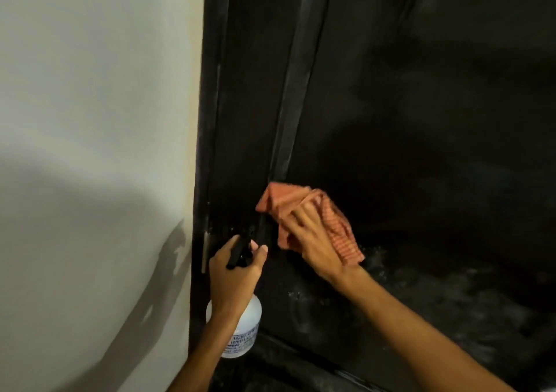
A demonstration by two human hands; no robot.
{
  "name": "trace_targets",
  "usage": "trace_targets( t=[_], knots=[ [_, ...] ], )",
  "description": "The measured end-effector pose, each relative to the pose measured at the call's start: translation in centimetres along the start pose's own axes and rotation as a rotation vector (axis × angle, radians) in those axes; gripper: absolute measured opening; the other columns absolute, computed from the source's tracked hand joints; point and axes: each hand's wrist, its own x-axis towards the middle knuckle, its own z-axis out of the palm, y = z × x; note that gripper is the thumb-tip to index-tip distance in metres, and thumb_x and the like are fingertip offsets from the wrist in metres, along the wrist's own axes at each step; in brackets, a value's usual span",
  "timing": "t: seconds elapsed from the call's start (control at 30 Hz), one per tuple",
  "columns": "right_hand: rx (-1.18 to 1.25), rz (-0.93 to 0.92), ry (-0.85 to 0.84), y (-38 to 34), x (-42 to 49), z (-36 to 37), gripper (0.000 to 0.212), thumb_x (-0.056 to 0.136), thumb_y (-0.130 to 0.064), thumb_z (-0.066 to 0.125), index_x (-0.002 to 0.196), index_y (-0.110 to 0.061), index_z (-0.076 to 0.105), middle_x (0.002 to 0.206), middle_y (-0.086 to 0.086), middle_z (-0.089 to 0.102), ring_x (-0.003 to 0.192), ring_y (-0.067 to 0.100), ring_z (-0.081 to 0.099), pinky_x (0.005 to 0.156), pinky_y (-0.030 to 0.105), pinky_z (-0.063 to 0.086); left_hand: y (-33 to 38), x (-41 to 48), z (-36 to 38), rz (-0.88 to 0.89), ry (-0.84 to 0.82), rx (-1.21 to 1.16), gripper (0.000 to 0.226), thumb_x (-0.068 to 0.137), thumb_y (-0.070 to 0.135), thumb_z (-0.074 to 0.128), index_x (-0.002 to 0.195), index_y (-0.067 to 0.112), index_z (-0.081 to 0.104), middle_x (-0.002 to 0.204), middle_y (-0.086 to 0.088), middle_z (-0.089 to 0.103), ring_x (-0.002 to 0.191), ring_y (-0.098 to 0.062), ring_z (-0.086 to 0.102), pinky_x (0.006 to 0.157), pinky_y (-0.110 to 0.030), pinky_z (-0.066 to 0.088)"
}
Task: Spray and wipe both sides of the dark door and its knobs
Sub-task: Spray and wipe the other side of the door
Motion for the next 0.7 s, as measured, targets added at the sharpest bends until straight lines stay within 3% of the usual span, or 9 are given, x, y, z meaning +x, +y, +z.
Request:
trace_targets(
  t=[0.07, 0.17, 0.23, 0.27, 0.37, 0.47, 0.57, 0.63, 0.7],
  knots=[
    [-0.105, 0.158, 0.156, 0.5, -0.3, -3.9, 0.066, 0.089, -0.012, 0.057, 0.154, -0.014, 0.044, 0.161, 0.011, 0.027, 0.148, 0.032, 0.024, 0.124, 0.055, 0.011, 0.1, -1.0, 0.9, -0.002, -0.013, 0.010, 0.020, 0.086, 0.009, 0.081, 0.074, 0.016, 0.067, 0.065, 0.009, 0.069, 0.072, 0.001, 0.068, 0.064, -0.005, 0.046],
    [-0.314, 0.073, -0.071, -0.4, -7.5, -4.0, 0.097, 0.081, -0.012, 0.063, 0.164, -0.024, 0.015, 0.172, 0.009, 0.005, 0.158, 0.031, 0.001, 0.126, 0.051, -0.006, 0.6, -3.1, 3.0, 0.018, -0.073, 0.032, 0.021, 0.085, 0.009, 0.082, 0.073, 0.018, 0.067, 0.070, 0.015, 0.070, 0.071, 0.000, 0.068, 0.064, -0.007, 0.046],
    [-0.355, -0.034, -0.323, -0.6, -12.4, -2.7, 0.098, 0.075, -0.016, 0.070, 0.162, -0.025, 0.026, 0.168, 0.008, 0.024, 0.157, 0.029, 0.015, 0.126, 0.046, -0.010, 1.0, -4.0, 4.4, 0.065, -0.111, 0.033, 0.023, 0.084, 0.009, 0.083, 0.072, 0.021, 0.067, 0.070, 0.014, 0.070, 0.071, -0.002, 0.069, 0.067, -0.012, 0.050],
    [-0.374, -0.079, -0.325, 0.0, -13.3, -2.7, 0.089, 0.073, -0.019, 0.067, 0.157, -0.024, 0.038, 0.160, 0.006, 0.041, 0.151, 0.028, 0.027, 0.126, 0.044, -0.013, 1.1, -4.2, 4.9, 0.078, -0.123, 0.032, 0.023, 0.084, 0.009, 0.083, 0.073, 0.021, 0.067, 0.069, 0.013, 0.071, 0.071, -0.003, 0.070, 0.068, -0.017, 0.053],
    [-0.425, 0.101, -0.105, 3.4, -12.3, -7.5, 0.079, 0.070, -0.021, 0.048, 0.149, -0.023, 0.052, 0.137, 0.007, 0.058, 0.131, 0.031, 0.040, 0.125, 0.042, -0.011, 2.6, -5.2, 6.7, 0.100, -0.151, 0.010, 0.020, 0.083, 0.008, 0.084, 0.073, 0.016, 0.068, 0.064, 0.008, 0.069, 0.068, -0.003, 0.069, 0.064, -0.010, 0.049],
    [-0.482, 0.470, 0.074, 5.4, -12.9, -11.5, 0.090, 0.078, -0.020, 0.048, 0.163, -0.030, 0.020, 0.158, 0.012, 0.031, 0.144, 0.040, 0.028, 0.125, 0.053, -0.003, 3.6, -7.1, 9.2, 0.123, -0.194, -0.002, 0.020, 0.083, 0.006, 0.084, 0.073, 0.012, 0.068, 0.063, 0.006, 0.069, 0.067, -0.003, 0.069, 0.063, -0.008, 0.046],
    [-0.427, 0.318, -0.070, 4.6, -18.2, -9.6, 0.094, 0.078, -0.017, 0.049, 0.164, -0.028, 0.014, 0.171, 0.008, 0.003, 0.157, 0.035, 0.004, 0.126, 0.053, -0.004, 4.1, -9.2, 11.1, 0.127, -0.244, -0.012, 0.023, 0.083, 0.008, 0.084, 0.071, 0.017, 0.066, 0.064, 0.009, 0.069, 0.064, -0.004, 0.068, 0.062, -0.011, 0.047],
    [-0.402, 0.190, -0.175, 4.4, -21.8, -9.1, 0.101, 0.072, -0.015, 0.060, 0.163, -0.031, 0.018, 0.169, 0.005, 0.015, 0.153, 0.030, 0.018, 0.126, 0.046, -0.008, 4.6, -10.1, 12.4, 0.113, -0.291, -0.034, 0.022, 0.084, 0.009, 0.083, 0.072, 0.017, 0.066, 0.065, 0.008, 0.069, 0.064, -0.005, 0.068, 0.063, -0.012, 0.048],
    [-0.386, 0.240, -0.129, 6.7, -23.3, -11.2, 0.109, 0.066, -0.015, 0.072, 0.161, -0.033, 0.022, 0.151, 0.003, 0.035, 0.138, 0.031, 0.035, 0.125, 0.045, -0.009, 5.5, -11.2, 13.9, 0.107, -0.349, -0.063, 0.022, 0.086, 0.010, 0.082, 0.072, 0.015, 0.066, 0.065, 0.006, 0.070, 0.060, -0.004, 0.067, 0.061, -0.015, 0.049]
  ],
)
